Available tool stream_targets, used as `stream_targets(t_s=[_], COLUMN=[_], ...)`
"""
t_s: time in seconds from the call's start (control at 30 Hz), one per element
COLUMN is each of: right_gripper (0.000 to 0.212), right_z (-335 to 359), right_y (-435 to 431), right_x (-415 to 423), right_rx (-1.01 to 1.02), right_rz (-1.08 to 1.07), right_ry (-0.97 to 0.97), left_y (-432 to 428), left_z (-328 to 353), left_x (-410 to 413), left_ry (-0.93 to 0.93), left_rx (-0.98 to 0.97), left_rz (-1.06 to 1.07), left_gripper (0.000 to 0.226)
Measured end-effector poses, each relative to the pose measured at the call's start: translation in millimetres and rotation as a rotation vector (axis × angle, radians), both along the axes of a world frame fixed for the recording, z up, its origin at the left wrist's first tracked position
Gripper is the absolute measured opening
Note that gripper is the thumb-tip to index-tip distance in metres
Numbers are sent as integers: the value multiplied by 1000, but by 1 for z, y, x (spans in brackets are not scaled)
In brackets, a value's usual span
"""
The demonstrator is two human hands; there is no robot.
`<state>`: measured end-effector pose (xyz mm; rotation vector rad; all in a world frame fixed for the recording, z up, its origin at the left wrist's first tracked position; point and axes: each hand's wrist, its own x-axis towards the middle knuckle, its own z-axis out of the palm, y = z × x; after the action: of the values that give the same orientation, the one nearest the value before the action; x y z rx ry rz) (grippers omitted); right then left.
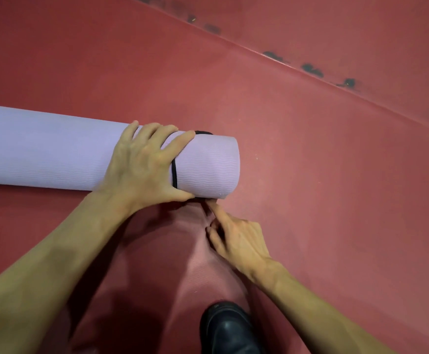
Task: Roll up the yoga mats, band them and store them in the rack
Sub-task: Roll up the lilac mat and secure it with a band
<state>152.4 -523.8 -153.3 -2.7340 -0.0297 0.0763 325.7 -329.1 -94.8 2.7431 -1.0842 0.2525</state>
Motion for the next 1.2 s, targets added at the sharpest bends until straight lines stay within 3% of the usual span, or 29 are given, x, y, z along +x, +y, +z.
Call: stream_targets(t_s=[0.1, 0.23, 0.33, 0.43, 0.5, 0.7, 0.87, 1.1, 1.2], right_gripper=[50, 28, 37, 45, 49, 48, 41, 7, 6], right_z=[1, 0, 1, -2, -5, -1, 5, 25, 24], right_y=[4, 3, -4, -7, -3, 4, -9, -23, -22], right_x=[-1, 6, 9, 17, 22, 20, 33, 61, 64], right_rx=[19, -37, -14, 100, 72, -133, -154, -79, -67], right_rz=[-15, -13, 5, 37, 69, 85, 125, -82, -117], right_ry=[-51, -155, -163, -3, 4, -491, -612, -843, -840], left_y=[5, 8, 5, 4, 4, -1, -5, -25, -26], left_z=[1, 2, 2, 4, 5, 11, 31, 60, 48], left_x=[-9, -9, 5, 18, 20, 30, 36, 35, 34], left_ry=[43, 39, 23, 40, 41, 93, 143, 152, 162], left_rx=[163, 297, 282, 257, 222, 181, 191, 202, 189], left_rz=[-16, -51, -85, -114, -119, -95, -74, 19, 28], left_gripper=[134, 147, 141, 137, 134, 130, 130, 131, 131])
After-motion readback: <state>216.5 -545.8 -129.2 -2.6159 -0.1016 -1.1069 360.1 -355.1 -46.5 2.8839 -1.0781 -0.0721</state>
